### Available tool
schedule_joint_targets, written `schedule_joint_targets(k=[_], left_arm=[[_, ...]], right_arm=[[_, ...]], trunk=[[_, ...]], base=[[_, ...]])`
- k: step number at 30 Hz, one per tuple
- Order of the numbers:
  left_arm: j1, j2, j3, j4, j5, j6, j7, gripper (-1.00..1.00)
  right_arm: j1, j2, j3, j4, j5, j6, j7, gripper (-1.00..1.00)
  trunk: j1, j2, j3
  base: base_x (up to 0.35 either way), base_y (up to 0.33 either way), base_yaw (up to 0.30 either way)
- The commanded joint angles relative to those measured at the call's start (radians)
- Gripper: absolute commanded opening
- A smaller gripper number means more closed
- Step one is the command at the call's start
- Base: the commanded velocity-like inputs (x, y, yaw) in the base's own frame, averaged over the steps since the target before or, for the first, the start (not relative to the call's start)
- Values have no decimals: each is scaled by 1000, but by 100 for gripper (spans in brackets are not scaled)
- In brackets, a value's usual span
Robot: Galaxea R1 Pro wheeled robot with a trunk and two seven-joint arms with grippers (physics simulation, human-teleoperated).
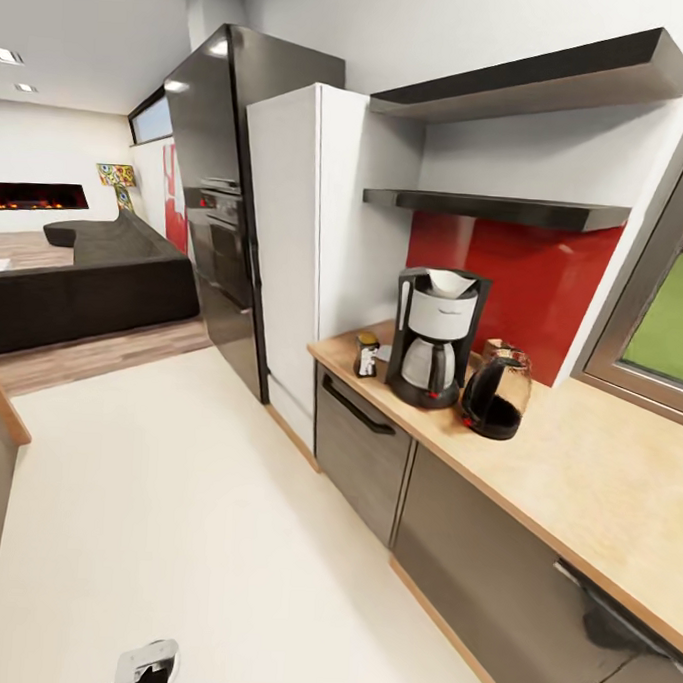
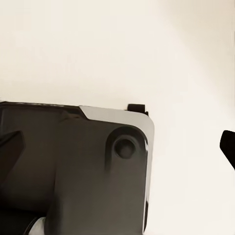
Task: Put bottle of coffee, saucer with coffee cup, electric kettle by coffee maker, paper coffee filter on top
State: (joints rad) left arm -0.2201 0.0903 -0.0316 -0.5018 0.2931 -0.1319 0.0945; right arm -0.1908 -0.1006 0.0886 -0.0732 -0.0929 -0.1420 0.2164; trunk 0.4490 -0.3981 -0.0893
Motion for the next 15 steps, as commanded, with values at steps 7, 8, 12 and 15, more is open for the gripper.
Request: schedule_joint_targets(k=[7,8,12,15], left_arm=[[-1,0,-4,1,5,-3,5,-100],[-1,0,-4,1,5,-3,5,-100],[-1,0,-4,1,5,-3,5,-100],[-1,0,-4,2,5,-3,5,-100]], right_arm=[[-1,-5,9,1,-9,-5,3,100],[-1,-5,10,1,-9,-5,3,100],[-1,-5,11,1,-8,-5,3,100],[-1,-5,11,1,-9,-5,3,100]], trunk=[[1,-2,-2],[1,-2,-2],[1,-2,-2],[1,-2,-2]], base=[[290,205,0],[290,205,0],[290,205,0],[290,205,0]])
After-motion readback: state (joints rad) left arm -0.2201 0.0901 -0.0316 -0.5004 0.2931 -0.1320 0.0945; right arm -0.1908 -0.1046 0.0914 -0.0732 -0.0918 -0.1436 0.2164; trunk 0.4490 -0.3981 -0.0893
